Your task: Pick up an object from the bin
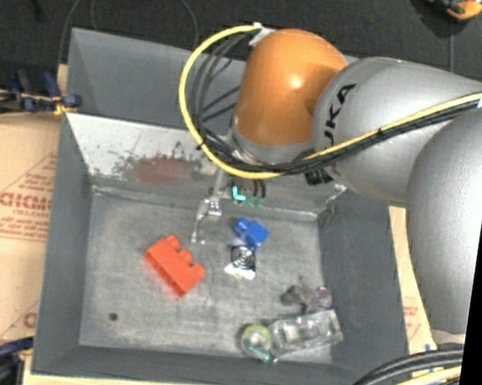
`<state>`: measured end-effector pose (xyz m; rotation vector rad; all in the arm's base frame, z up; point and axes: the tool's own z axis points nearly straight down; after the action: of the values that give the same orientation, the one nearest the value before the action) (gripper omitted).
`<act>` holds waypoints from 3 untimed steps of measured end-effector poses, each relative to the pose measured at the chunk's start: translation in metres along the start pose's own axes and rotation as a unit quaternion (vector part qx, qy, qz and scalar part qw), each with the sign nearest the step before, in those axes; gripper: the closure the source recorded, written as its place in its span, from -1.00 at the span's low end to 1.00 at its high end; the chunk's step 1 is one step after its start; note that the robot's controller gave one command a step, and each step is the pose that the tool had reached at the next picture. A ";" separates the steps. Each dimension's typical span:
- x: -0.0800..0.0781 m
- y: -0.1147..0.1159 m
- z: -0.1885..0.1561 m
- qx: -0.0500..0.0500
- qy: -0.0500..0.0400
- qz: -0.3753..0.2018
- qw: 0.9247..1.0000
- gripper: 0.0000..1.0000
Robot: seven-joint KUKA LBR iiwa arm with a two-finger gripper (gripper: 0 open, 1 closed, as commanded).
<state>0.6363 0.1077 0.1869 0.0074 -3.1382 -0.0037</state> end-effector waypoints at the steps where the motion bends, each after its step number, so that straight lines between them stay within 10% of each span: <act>1: 0.027 -0.064 0.113 0.001 -0.007 -0.095 0.995 -1.00; 2: 0.060 -0.010 0.112 0.003 -0.010 -0.201 0.980 -1.00; 3: 0.061 0.048 0.113 0.003 -0.008 -0.347 0.938 -1.00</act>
Offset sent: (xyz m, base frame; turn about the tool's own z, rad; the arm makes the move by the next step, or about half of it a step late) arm -0.0303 -0.0628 -0.1162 -0.1928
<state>0.5747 0.1558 0.0741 1.1011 -2.9573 0.0035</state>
